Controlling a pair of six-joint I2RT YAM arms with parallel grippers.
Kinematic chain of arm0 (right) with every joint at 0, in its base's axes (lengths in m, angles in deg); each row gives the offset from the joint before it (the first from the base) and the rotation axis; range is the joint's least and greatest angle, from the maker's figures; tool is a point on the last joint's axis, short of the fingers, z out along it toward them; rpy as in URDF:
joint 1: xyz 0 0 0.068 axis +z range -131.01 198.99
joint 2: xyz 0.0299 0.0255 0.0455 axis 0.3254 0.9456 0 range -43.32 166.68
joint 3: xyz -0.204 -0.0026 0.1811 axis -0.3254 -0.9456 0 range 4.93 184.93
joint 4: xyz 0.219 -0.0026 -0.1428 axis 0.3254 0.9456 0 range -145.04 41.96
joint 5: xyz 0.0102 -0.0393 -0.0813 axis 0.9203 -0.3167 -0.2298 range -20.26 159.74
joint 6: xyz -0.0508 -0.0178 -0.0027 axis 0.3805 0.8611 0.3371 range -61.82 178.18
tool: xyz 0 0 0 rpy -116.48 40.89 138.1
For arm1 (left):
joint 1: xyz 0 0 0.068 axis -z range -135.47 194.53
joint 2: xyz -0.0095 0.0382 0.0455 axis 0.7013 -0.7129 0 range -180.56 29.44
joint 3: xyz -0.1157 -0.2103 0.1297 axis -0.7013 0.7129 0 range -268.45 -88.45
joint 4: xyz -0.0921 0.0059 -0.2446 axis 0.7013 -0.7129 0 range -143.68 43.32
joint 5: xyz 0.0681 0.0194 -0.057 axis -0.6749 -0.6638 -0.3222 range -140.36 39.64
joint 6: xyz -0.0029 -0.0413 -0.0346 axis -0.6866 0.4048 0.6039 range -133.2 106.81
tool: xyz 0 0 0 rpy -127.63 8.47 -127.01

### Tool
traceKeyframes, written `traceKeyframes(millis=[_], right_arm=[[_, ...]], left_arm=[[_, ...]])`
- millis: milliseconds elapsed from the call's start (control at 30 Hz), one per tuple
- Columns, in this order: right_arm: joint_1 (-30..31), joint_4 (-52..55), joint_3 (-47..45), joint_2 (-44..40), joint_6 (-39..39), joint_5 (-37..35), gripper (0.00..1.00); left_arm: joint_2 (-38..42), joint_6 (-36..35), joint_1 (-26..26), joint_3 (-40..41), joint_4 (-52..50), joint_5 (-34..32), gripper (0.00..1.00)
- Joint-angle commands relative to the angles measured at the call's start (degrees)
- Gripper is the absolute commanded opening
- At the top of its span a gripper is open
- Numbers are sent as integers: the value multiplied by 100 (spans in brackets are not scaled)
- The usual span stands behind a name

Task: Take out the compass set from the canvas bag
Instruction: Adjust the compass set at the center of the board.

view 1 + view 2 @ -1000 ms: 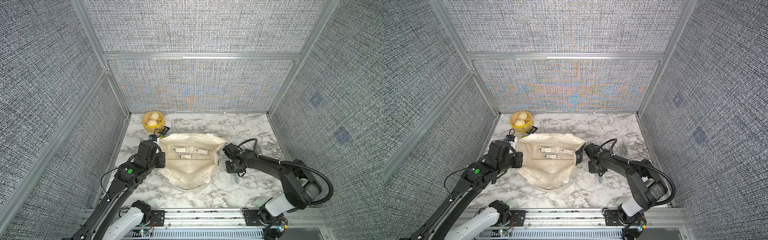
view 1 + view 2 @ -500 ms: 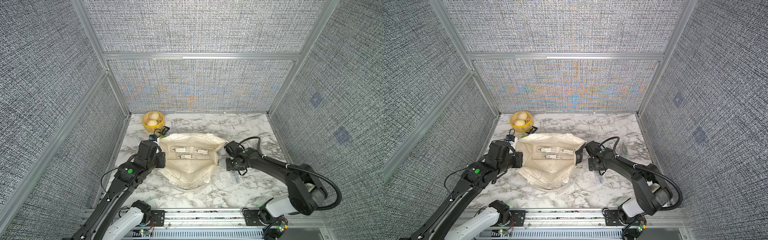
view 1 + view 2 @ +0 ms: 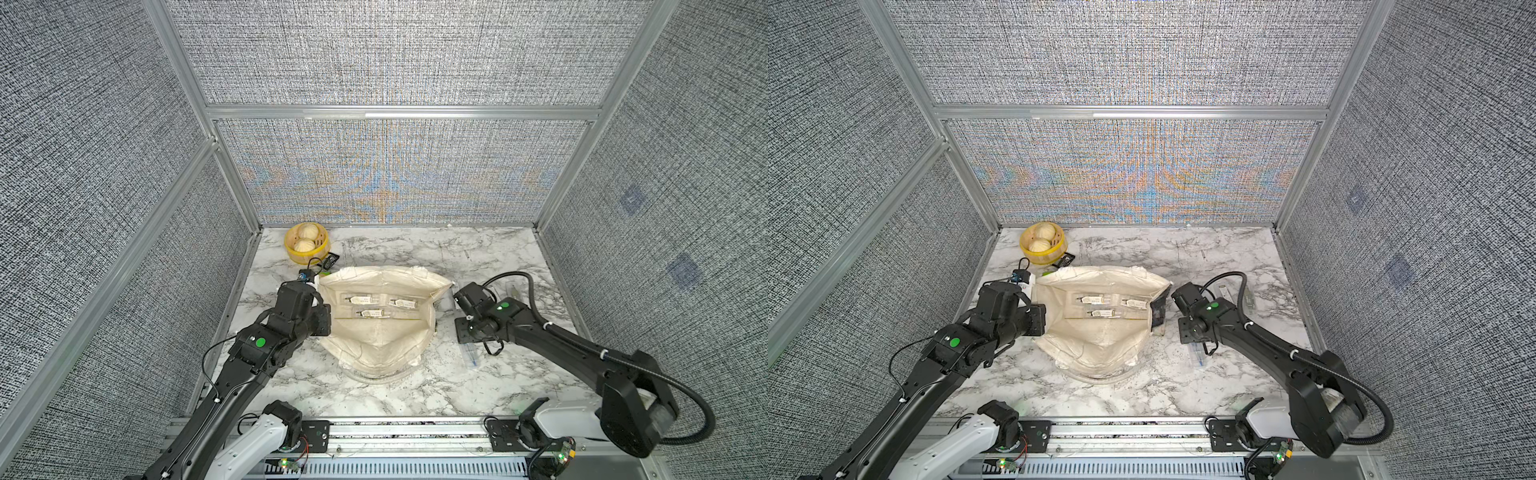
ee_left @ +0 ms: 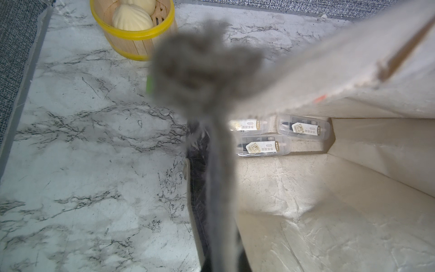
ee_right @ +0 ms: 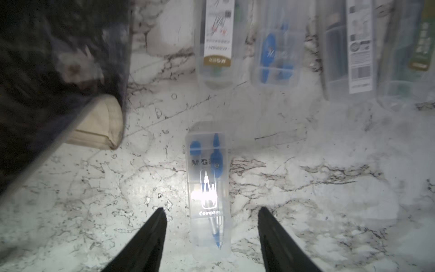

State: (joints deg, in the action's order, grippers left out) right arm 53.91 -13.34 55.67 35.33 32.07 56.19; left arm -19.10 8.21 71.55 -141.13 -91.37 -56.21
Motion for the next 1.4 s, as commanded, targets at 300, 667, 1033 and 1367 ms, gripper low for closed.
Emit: traceKeyframes(millis=[300,667,1033,1367], right_arm=[[72,-600,62,1133,121,-302,67],[-210,-851,28,1259,283,-326,67],[-343,-950,-91,1055,291,-315,67],[-484,-1032,-249,965,282,-254,67]], left_arm=[[-37,-27,-9,-6,188,-118,0],[-42,-25,-2,-4,188,-110,0],[-64,-30,-11,-4,197,-110,0],[-82,-32,-6,-22,180,-110,0]])
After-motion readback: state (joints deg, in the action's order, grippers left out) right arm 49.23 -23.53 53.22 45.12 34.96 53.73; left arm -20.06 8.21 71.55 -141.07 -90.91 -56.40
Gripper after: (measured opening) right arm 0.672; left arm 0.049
